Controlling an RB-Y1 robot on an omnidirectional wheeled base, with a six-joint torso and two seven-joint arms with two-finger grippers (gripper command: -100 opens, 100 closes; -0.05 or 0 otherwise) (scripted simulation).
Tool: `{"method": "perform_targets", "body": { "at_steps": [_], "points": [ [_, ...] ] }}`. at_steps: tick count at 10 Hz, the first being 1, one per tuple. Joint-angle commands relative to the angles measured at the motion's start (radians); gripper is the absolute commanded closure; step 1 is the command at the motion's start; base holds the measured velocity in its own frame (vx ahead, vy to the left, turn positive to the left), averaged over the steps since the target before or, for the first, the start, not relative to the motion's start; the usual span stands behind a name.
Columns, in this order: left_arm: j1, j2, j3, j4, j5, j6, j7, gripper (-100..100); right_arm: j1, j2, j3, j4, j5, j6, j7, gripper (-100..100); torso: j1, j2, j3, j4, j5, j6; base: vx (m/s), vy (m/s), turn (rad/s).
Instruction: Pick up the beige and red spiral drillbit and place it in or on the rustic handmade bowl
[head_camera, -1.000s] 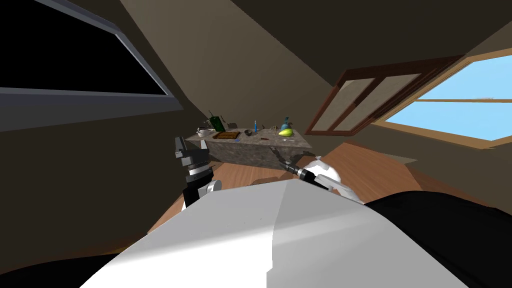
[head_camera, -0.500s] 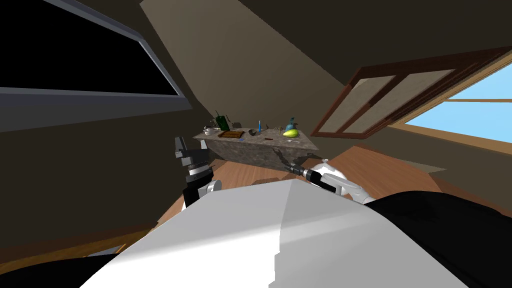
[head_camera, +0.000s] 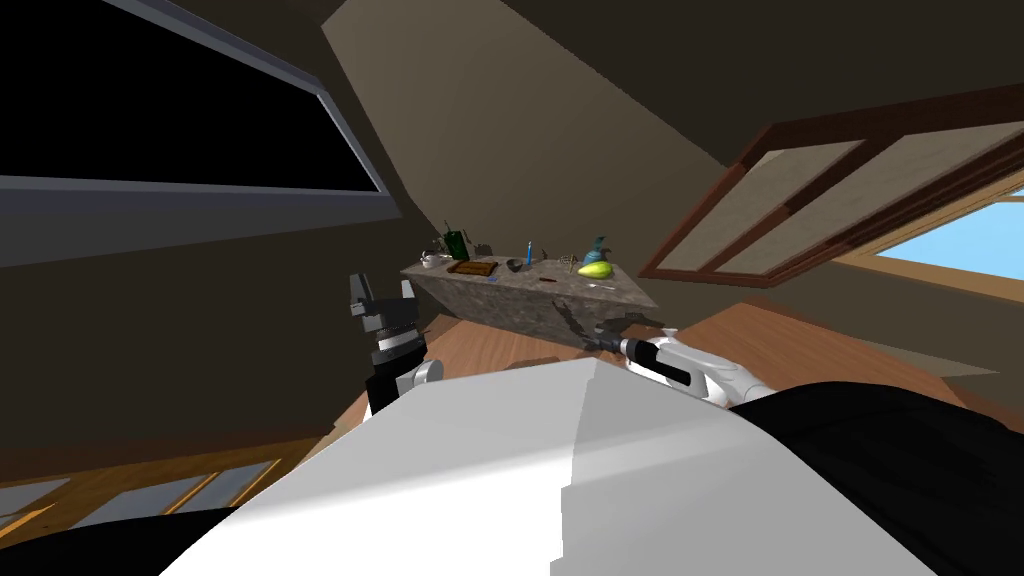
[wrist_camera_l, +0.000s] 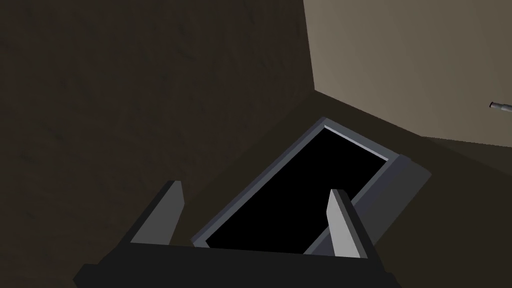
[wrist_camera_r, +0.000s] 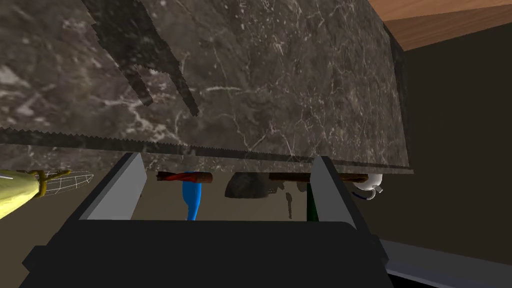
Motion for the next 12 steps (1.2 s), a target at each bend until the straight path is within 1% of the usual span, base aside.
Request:
{"method": "perform_targets", "body": {
  "at_steps": [1,2,3,4,5,6,7,8,9,10,12],
  "points": [
    [0.000,0.000,0.000,0.000,0.000,0.000,0.000,0,-0.003,-0.042,0.005,0.015,0.010,-0.001,-0.001,-100,0.000,0.000,0.000,0.000,0.000,0.000,0.066,0.053,0.093],
    [0.000,0.000,0.000,0.000,0.000,0.000,0.000,0,-0.008,-0.067,0.012,0.053,0.031,-0.013,0.007,-100,-0.001,0.000,0.000,0.000,0.000,0.001,0.094,0.068,0.156],
    [0.000,0.000,0.000,0.000,0.000,0.000,0.000,0,-0.008,-0.091,0.012,0.053,0.031,-0.013,0.007,-100,0.000,-0.002,-0.001,0.000,0.000,0.000,0.074,0.053,0.084],
    [0.000,0.000,0.000,0.000,0.000,0.000,0.000,0,-0.013,-0.118,0.019,0.090,0.052,-0.028,0.014,-100,0.000,-0.001,-0.001,0.000,0.000,0.001,0.071,0.061,0.171],
    [0.000,0.000,0.000,0.000,0.000,0.000,0.000,0,-0.013,-0.138,0.019,0.090,0.052,-0.028,0.014,-100,0.000,-0.001,-0.001,0.000,0.000,0.000,0.065,0.041,0.085],
    [0.000,0.000,0.000,0.000,0.000,0.000,0.000,0,-0.017,-0.168,0.026,0.126,0.072,-0.046,0.022,-100,-0.001,0.000,0.000,0.000,0.000,0.001,0.107,0.041,0.153],
    [0.000,0.000,0.000,0.000,0.000,0.000,0.000,0,-0.017,-0.183,0.026,0.126,0.072,-0.046,0.022,-100,-0.001,-0.002,-0.001,0.000,0.000,0.000,0.103,0.052,0.100],
    [0.000,0.000,0.000,0.000,0.000,0.000,0.000,0,-0.022,-0.225,0.033,0.160,0.091,-0.066,0.030,-100,0.000,-0.002,-0.002,-0.001,0.000,0.001,0.125,0.084,0.157],
    [0.000,0.000,0.000,0.000,0.000,0.000,0.000,0,-0.027,-0.249,0.041,0.192,0.110,-0.088,0.037,-100,0.001,-0.004,-0.002,-0.001,0.000,0.000,0.198,0.084,0.243],
    [0.000,0.000,0.000,0.000,0.000,0.000,0.000,0,-0.027,-0.265,0.041,0.192,0.110,-0.088,0.037,-100,0.002,-0.008,-0.005,-0.002,0.001,0.000,0.170,0.045,0.092],
    [0.000,0.000,0.000,0.000,0.000,0.000,0.000,0,-0.036,-0.330,0.055,0.251,0.144,-0.138,0.052,-100,0.001,-0.006,-0.004,-0.002,0.000,0.000,0.181,0.063,0.209]
  ]
}}
